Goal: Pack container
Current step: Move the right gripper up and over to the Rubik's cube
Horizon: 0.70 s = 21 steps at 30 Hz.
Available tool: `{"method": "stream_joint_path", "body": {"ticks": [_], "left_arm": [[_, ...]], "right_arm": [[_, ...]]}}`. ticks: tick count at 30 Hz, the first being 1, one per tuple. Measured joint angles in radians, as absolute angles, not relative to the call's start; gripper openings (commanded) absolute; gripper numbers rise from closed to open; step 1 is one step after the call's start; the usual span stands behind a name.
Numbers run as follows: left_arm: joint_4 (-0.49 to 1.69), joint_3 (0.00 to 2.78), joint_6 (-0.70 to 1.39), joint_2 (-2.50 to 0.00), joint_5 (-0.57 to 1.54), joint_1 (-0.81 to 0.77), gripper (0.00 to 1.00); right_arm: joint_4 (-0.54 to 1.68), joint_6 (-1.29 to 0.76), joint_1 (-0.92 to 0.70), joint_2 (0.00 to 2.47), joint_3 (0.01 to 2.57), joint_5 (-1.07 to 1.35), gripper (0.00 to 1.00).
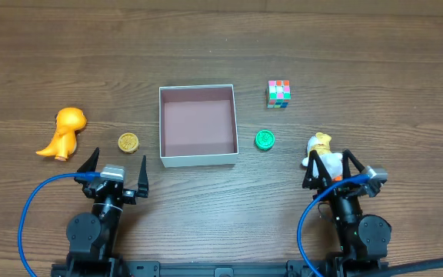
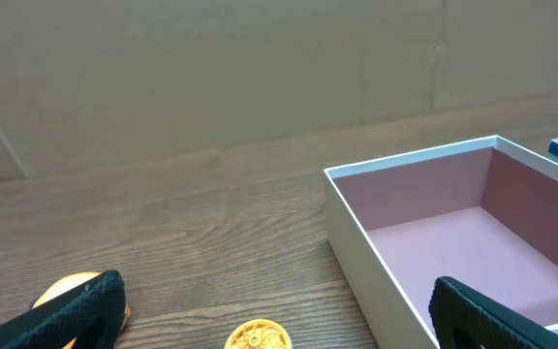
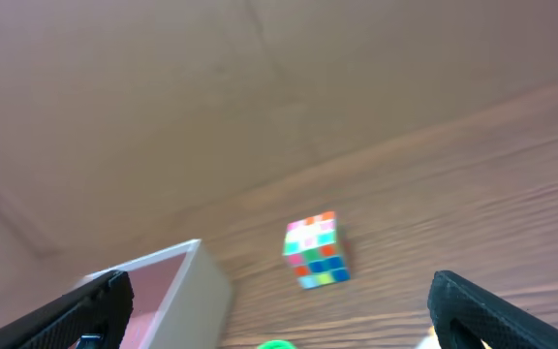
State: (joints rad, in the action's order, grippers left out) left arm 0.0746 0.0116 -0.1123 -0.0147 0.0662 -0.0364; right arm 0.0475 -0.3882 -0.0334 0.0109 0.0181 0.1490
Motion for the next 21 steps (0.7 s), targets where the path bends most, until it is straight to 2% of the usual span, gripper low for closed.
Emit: {"method": "stream_joint_path", "body": {"ticks": [7,14,17,21], "left_arm": [[0.075,0.012,-0.112,-0.015,0.066,-0.036,1.00],[0.075,0.012,-0.112,-0.015,0.066,-0.036,1.00],[0.075,0.012,-0.112,-0.015,0.066,-0.036,1.00],[0.074,0.011,-0.112,-0.015,0.066,-0.036,1.00]], "right_arm": [[-0.029,-0.389,-0.033,0.012,0.030,0.245,1.00],[-0.015,-0.245,-0.033,0.155,0.242,0.258,1.00],[0.081,-0.216,-0.033,0.310,0.380,0.254,1.00],[0.398,-0.197,-0.033,0.600,0.657,0.250,1.00]]}}
